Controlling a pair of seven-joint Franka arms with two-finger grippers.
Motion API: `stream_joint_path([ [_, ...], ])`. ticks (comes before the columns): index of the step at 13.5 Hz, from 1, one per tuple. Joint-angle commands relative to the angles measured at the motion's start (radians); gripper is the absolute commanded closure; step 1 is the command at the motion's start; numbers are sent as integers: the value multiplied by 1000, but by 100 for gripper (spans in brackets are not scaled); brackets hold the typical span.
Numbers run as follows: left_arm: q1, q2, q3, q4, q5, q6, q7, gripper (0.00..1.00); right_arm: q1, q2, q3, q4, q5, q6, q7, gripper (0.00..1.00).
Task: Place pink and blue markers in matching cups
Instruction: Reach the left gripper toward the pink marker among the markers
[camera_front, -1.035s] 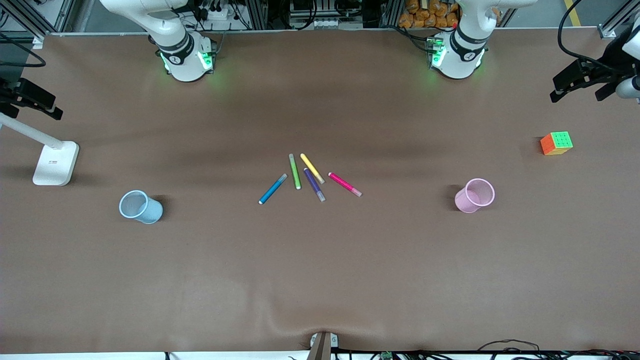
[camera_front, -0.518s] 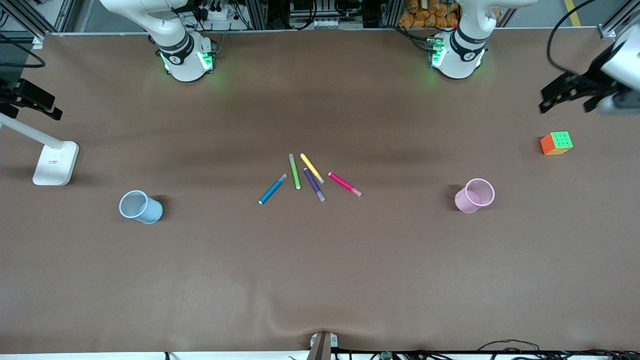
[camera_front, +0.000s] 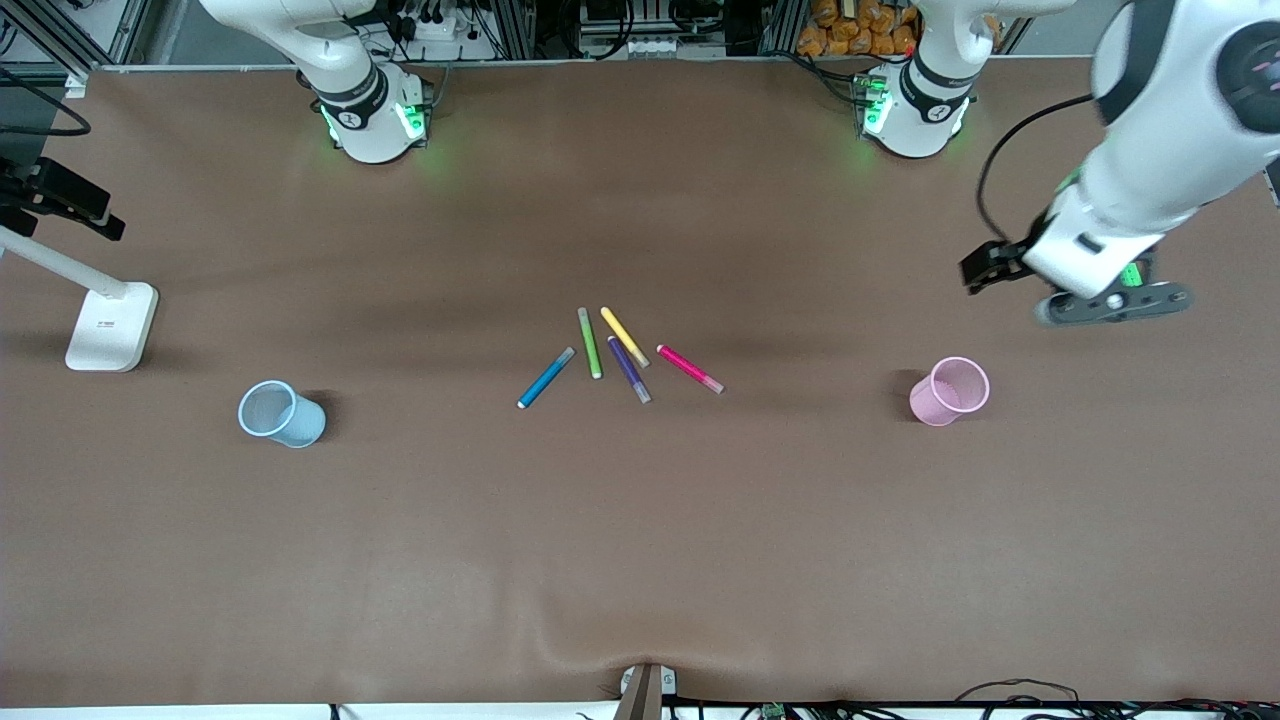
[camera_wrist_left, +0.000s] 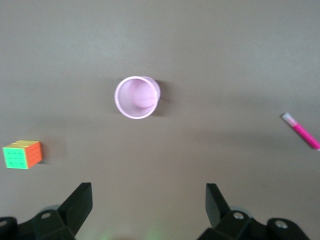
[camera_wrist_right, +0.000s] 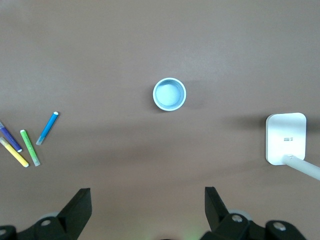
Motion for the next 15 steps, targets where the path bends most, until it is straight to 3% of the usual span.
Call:
stream_joint_path([
  [1,-4,49,-62,15,24,32,-136,0,-11,5,7,9,1,-9,12,0],
  [5,-40,118,-120,21,76,70,-337,0,1,34,8,14,1,-9,9,0],
  [15,-254,407,-119,166,101,148,-778,0,-13,120,8,17,-12,-1,6,0],
])
